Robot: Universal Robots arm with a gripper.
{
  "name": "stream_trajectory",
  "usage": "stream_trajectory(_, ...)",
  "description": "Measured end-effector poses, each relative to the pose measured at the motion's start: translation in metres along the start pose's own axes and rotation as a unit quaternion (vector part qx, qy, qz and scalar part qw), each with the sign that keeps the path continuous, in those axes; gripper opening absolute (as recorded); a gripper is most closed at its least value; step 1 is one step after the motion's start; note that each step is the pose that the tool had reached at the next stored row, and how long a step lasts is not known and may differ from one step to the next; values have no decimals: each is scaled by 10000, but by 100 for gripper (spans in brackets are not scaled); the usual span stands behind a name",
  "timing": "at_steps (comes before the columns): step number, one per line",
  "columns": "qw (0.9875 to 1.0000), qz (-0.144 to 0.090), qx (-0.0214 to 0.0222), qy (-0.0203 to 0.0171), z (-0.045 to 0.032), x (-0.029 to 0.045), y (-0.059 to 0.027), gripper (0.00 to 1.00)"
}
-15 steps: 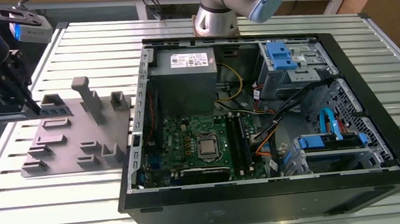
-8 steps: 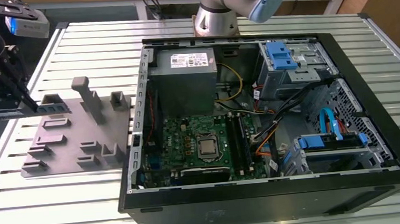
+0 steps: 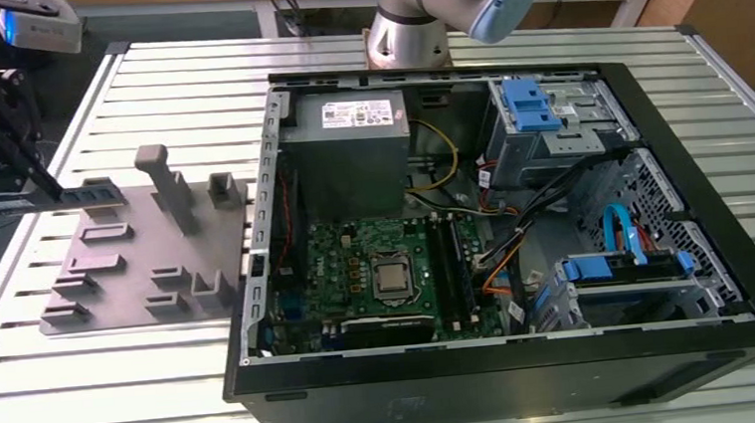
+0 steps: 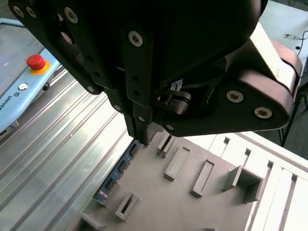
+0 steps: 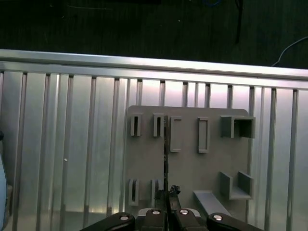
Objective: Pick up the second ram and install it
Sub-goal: 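Pick up the second ram and move it above second insertion slot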
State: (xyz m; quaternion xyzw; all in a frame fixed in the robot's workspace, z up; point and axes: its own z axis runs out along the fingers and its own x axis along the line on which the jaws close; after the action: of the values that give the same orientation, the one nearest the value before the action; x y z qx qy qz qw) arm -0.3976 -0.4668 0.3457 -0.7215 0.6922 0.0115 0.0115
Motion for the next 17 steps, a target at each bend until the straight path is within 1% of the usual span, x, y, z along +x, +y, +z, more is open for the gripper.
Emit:
stream_trajectory(7, 10000, 0, 0, 0, -189, -6, 0, 13)
stream_trajectory(14, 10000, 0, 0, 0, -453, -15, 0, 13)
stream_trajectory(16, 10000, 0, 0, 0, -496, -16, 0, 13)
stream_trajectory(17, 10000, 0, 0, 0, -500, -16, 0, 13)
